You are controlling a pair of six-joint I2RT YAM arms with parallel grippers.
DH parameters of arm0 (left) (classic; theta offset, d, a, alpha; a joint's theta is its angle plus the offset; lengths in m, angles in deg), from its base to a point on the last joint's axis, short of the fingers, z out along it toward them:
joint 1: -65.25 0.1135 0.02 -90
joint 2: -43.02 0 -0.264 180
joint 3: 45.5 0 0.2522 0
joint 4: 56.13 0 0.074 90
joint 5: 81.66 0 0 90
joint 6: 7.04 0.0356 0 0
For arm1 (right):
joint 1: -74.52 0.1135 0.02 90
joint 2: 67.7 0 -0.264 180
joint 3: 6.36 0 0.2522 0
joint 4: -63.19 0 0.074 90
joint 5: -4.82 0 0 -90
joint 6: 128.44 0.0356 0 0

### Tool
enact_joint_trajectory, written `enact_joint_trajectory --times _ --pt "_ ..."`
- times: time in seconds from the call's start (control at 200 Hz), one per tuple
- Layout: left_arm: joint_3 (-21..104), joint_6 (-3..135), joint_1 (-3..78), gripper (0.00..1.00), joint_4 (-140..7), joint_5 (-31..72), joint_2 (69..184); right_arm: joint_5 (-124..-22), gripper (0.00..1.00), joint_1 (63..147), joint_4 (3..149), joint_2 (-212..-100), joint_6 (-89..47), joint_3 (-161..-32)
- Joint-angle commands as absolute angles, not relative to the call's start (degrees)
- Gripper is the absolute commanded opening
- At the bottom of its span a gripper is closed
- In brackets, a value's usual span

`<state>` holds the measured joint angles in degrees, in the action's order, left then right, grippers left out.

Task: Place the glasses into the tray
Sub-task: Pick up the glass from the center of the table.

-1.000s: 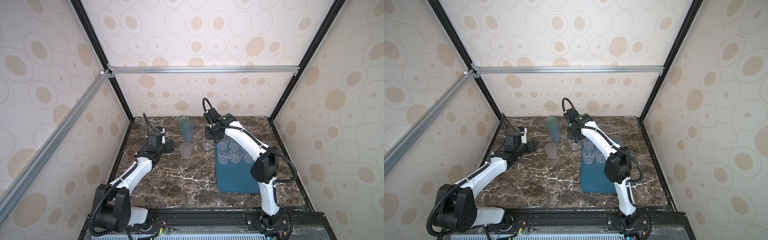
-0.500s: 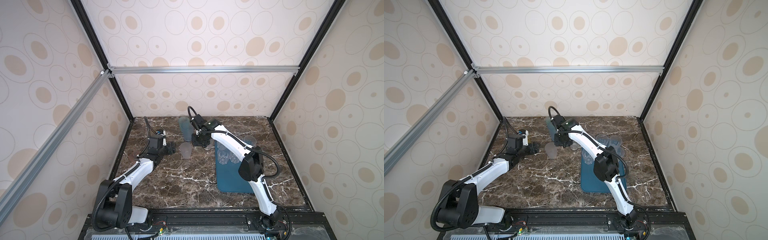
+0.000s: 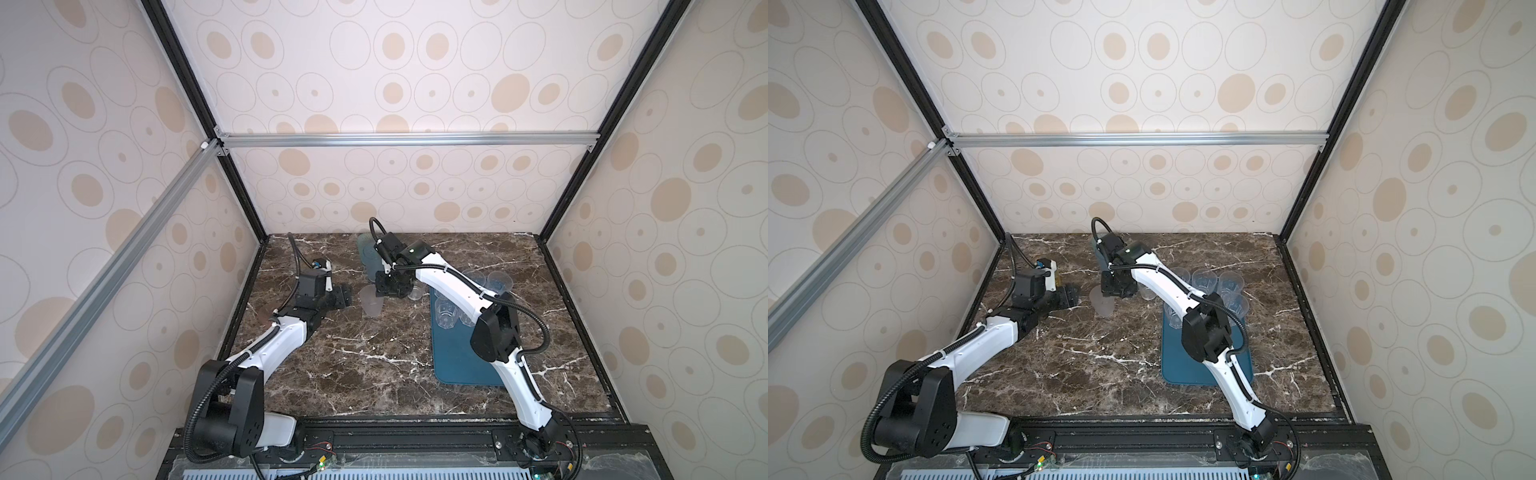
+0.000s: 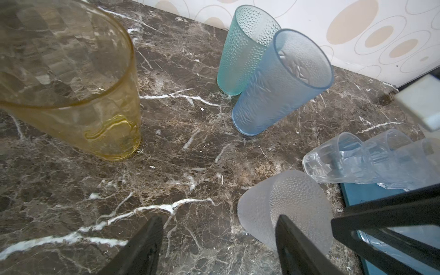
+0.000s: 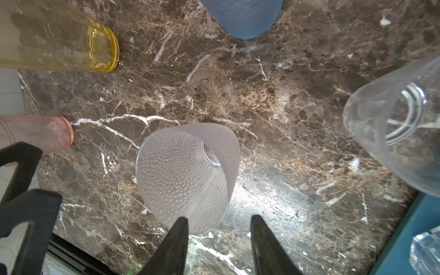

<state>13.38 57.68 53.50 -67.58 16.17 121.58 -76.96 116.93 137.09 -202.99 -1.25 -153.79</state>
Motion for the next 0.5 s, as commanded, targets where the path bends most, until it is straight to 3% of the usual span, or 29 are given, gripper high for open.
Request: enact_joint_trajectory --times 0.0,0.495 --pt "13.64 58.08 53.25 0.75 -67.34 15.77 121.32 -76.96 0.46 117.18 137.51 -204.99 -0.02 -155.3" --pt "13.61 58.15 53.3 0.75 -67.12 15.9 121.68 -79.03 0.39 117.23 138.58 -207.52 -0.28 -156.97"
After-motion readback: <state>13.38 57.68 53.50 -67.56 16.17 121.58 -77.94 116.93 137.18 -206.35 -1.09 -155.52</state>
